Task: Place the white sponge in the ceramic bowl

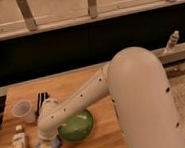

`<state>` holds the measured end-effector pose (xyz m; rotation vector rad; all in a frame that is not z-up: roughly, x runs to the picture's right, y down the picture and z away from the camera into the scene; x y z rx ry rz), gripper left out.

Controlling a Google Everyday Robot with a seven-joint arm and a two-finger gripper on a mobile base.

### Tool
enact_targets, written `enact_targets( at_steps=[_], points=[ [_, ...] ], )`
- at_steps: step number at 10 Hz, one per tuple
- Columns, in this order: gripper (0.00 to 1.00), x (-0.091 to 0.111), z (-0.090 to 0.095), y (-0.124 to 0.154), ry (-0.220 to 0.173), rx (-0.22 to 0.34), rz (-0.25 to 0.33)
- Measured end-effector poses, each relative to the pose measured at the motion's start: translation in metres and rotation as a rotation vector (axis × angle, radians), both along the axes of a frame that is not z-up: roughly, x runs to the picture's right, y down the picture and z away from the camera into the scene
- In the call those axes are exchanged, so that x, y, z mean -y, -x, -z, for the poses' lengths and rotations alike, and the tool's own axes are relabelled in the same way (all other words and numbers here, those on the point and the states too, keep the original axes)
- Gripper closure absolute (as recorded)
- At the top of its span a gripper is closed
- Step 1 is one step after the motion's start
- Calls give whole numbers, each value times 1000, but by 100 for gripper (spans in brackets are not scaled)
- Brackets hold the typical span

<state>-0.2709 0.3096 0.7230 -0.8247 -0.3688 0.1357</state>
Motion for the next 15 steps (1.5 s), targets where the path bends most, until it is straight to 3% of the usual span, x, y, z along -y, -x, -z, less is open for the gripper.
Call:
enact_targets(
  at_steps=[3, 8, 10, 13, 15],
  points=[
    [37, -20, -15, -1, 37, 4, -47],
    [87, -16, -14, -7, 36, -7, -46],
    [99, -17, -13, -9, 37, -8, -43],
    [100, -5, -8, 0, 1, 12, -36],
    [100, 27, 7, 13, -53, 36, -23]
  ],
)
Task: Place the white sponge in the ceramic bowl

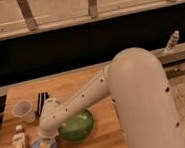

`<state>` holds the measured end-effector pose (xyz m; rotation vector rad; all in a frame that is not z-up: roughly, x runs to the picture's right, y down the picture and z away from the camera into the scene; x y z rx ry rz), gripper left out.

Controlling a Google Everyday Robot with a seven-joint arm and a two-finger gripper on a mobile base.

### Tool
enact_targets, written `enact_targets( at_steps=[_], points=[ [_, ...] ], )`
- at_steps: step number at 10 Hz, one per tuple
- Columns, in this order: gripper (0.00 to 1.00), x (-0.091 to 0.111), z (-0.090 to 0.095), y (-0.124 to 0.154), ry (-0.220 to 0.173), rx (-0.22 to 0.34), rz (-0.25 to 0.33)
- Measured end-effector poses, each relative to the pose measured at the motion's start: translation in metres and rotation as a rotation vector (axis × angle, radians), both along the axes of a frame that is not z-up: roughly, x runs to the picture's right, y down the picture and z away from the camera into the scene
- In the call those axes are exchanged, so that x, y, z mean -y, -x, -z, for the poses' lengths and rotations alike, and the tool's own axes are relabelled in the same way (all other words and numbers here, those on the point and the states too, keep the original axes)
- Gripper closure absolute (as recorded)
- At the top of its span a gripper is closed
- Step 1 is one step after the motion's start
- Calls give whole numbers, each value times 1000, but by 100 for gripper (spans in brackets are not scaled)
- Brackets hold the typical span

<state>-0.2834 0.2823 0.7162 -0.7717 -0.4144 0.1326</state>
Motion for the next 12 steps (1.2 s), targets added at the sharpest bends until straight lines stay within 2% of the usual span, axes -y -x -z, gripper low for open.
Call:
enact_targets(
  at_steps=[2, 4, 6, 8, 11, 12],
  points=[
    [100, 50, 26, 5, -64, -1, 17],
    [100, 89, 41, -3, -107, -48, 47],
    [100, 110, 51, -21, -125, -107, 49],
    [100, 104, 57, -54, -104, -184, 7],
    [100, 62, 56, -118, -49, -298, -75],
    [100, 44, 52, -141, -23, -349, -121]
  ],
)
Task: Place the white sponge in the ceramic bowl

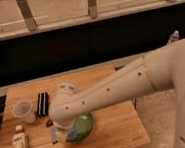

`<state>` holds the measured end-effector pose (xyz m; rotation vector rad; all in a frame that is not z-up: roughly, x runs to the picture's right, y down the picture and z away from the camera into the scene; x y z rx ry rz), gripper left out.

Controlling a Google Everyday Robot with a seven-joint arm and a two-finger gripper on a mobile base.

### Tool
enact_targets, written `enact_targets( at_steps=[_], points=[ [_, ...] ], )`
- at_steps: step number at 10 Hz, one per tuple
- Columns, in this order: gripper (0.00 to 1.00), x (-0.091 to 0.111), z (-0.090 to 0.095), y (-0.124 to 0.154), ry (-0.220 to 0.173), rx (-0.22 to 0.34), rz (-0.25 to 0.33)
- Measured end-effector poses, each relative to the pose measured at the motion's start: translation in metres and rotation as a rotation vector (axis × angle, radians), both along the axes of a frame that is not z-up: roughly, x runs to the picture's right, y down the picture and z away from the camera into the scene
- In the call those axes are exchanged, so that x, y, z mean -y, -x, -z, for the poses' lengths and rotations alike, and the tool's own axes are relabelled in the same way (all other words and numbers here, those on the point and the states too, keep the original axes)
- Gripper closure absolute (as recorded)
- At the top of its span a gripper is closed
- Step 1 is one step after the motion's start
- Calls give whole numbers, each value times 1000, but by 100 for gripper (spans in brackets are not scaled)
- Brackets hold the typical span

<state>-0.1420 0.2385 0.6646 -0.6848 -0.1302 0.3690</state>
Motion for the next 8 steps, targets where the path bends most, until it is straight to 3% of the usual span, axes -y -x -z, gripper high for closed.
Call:
enact_targets(
  at_steps=[1, 3, 6, 8],
  points=[
    [100, -13, -7, -14, 11, -24, -32],
    [100, -19, -15, -28, 18, -35, -49],
    [100, -7, -37, -24, 24, -24, -38],
    [100, 14, -64, -6, 22, -6, -27]
  ],
)
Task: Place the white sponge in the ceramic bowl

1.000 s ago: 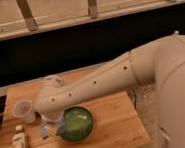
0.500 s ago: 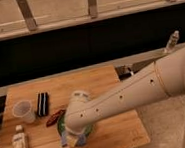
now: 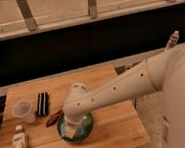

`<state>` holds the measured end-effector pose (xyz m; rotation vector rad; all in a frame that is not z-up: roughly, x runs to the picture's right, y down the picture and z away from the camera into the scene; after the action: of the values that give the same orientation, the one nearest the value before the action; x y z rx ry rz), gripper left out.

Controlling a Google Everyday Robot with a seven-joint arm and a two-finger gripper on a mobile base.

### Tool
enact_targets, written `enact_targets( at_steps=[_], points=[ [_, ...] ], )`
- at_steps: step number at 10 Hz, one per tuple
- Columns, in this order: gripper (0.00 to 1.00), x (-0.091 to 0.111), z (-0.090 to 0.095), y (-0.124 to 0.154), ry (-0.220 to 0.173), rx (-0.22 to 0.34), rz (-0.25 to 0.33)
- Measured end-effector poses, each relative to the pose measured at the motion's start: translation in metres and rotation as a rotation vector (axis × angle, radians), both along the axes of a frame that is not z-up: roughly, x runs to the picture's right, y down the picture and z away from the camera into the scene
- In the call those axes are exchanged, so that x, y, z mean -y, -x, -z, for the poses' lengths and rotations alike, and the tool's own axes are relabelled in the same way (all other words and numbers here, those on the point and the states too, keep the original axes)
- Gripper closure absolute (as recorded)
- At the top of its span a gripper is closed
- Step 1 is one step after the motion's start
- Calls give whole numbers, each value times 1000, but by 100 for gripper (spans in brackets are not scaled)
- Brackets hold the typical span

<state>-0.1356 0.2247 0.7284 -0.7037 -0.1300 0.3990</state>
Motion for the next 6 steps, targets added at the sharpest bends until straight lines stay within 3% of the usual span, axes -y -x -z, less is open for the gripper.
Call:
enact_targets(
  at_steps=[2, 3, 6],
  points=[
    [100, 12, -19, 1, -2, -8, 1],
    [95, 12, -20, 1, -1, -9, 1],
    [65, 12, -20, 1, -1, -9, 1]
  ],
)
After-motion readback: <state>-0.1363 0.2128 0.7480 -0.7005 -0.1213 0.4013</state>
